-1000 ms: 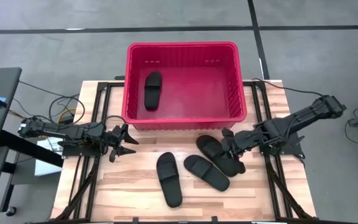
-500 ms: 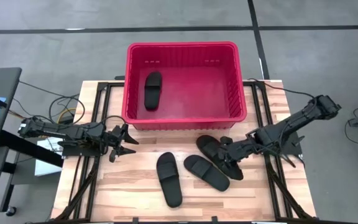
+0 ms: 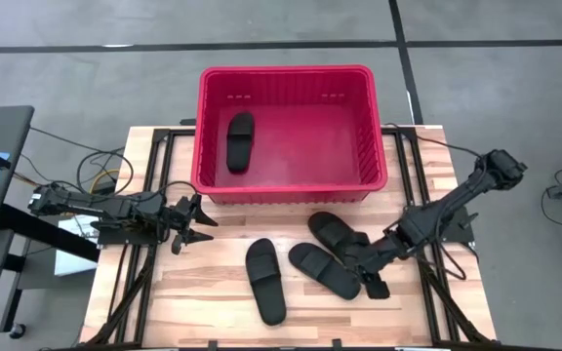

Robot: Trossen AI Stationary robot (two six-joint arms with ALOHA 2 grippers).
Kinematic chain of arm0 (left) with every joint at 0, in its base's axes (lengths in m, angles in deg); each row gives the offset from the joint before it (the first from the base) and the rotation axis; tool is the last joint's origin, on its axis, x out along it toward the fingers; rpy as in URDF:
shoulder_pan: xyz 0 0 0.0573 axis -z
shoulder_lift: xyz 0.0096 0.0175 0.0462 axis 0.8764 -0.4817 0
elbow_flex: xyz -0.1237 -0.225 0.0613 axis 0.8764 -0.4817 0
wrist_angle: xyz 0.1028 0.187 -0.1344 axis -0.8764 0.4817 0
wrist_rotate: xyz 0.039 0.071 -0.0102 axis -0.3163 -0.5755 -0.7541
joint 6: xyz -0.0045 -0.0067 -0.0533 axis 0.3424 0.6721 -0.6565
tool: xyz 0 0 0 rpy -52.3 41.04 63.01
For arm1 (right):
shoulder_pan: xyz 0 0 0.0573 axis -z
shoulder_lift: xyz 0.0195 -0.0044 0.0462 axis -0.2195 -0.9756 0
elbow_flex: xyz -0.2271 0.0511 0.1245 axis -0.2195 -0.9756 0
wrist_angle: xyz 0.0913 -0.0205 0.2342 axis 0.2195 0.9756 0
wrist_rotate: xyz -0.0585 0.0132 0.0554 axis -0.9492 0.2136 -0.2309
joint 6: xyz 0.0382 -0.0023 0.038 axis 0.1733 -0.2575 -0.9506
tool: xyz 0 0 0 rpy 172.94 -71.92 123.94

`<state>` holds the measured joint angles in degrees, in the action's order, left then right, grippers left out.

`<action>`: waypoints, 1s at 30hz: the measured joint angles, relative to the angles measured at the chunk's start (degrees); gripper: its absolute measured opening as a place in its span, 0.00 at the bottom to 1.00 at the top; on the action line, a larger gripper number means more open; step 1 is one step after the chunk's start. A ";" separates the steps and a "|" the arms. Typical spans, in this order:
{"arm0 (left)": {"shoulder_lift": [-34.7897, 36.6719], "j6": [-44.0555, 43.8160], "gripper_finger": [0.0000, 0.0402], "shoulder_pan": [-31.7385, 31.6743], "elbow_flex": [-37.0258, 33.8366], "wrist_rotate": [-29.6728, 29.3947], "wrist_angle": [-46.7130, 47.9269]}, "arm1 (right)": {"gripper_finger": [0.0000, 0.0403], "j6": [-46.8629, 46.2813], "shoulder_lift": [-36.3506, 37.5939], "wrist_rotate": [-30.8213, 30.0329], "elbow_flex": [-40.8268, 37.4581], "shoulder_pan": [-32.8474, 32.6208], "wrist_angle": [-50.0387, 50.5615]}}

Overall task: Pick and place slides into bin
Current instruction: Put the black slide into the red bin

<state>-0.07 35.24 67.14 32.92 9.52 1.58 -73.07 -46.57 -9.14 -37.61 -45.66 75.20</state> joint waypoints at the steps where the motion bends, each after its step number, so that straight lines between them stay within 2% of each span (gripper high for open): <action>1: 0.01 0.00 0.52 0.00 -0.01 -0.01 -0.02 | 0.38 0.00 -0.36 0.02 0.00 -0.59 -0.02; 13: 0.01 0.00 0.52 0.00 0.00 0.00 -0.01 | 0.39 -0.04 -4.54 2.28 0.10 -6.29 -0.24; 30: 0.01 0.00 0.52 -0.01 -0.01 0.00 -0.01 | 0.39 0.50 -13.61 2.99 1.01 -7.73 -1.91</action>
<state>-0.07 35.24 67.13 32.91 9.52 1.57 -72.57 -60.17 -6.16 -36.60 -53.39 73.28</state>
